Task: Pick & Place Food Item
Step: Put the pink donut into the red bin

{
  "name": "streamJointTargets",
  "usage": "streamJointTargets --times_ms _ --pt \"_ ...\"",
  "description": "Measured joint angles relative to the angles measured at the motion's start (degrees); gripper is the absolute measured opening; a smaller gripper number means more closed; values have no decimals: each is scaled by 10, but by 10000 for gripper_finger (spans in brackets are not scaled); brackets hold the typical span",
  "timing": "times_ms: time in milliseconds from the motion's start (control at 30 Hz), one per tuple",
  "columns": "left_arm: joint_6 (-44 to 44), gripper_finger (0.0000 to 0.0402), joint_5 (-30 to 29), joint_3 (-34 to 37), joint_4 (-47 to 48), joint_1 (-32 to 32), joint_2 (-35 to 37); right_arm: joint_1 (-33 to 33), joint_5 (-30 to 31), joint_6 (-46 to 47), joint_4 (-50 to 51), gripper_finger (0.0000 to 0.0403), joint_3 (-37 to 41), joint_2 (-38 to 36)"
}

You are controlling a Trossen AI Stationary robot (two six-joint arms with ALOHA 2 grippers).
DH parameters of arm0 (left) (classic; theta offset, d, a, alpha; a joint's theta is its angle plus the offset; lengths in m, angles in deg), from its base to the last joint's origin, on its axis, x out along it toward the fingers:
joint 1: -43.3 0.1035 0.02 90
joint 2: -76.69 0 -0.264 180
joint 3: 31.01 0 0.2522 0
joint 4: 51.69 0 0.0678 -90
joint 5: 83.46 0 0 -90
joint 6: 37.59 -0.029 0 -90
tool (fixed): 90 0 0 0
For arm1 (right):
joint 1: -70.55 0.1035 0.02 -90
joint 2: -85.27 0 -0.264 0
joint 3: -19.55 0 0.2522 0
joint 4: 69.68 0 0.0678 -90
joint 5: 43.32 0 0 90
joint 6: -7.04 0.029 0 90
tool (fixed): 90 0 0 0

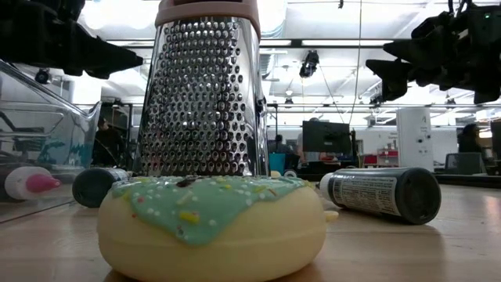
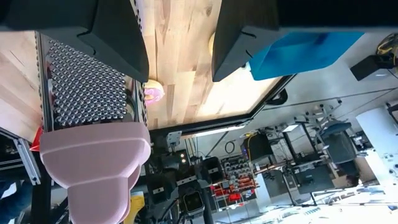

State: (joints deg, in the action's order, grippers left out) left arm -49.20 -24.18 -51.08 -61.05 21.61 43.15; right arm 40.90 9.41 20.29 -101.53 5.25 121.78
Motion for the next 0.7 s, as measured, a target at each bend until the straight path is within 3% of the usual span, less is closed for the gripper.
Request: streamJointTargets --times_ms 467,700 --pt "2 177 0 0 0 0 0 0 21 46 31 224 0 5" --pt "2 177 0 0 0 0 0 3 -22 39 71 224 0 4"
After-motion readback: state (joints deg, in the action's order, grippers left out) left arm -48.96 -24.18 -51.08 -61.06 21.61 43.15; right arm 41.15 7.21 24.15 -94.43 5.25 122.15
